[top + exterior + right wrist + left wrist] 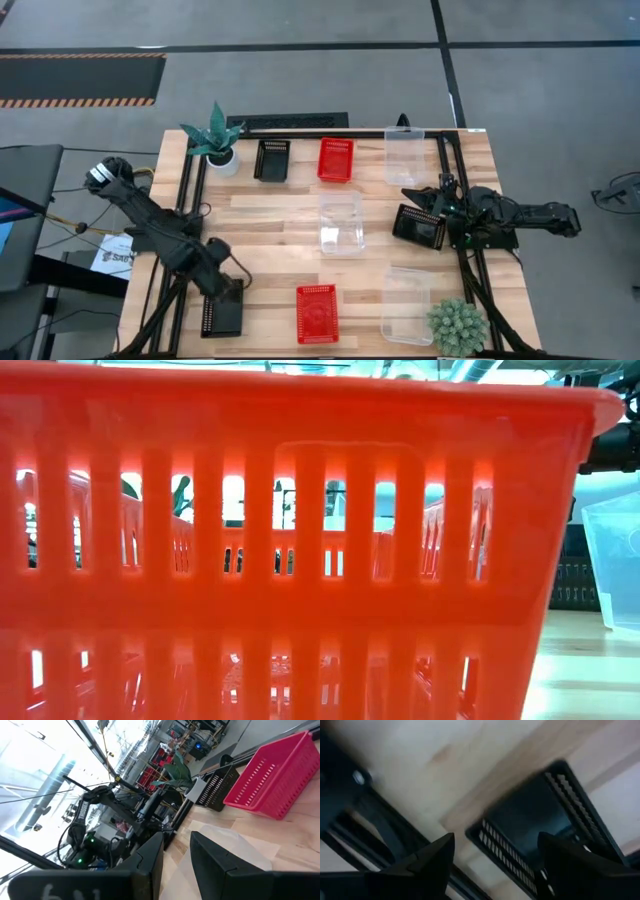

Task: Stack baskets by color
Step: Stack the bottom black bin on the top black bin

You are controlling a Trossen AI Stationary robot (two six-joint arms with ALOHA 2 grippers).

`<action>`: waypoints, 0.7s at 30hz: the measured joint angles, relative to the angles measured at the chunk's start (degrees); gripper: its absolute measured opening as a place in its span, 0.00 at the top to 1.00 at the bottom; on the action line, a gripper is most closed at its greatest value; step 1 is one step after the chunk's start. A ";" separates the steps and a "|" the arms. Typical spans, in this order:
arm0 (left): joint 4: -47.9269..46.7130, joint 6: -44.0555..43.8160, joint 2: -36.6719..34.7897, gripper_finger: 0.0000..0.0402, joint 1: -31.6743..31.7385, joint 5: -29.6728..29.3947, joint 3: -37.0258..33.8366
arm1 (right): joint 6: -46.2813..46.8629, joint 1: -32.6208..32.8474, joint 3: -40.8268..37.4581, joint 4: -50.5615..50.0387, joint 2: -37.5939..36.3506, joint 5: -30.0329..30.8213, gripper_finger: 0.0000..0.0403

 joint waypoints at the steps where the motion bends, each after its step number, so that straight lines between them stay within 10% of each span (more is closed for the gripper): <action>1: -0.03 -3.39 0.00 0.31 -1.06 0.32 0.00 | 0.00 0.02 0.00 0.00 0.00 -0.01 0.70; 21: 1.68 -35.94 1.51 0.31 -9.41 3.41 0.00 | 0.00 0.00 0.00 -0.02 0.01 0.02 0.70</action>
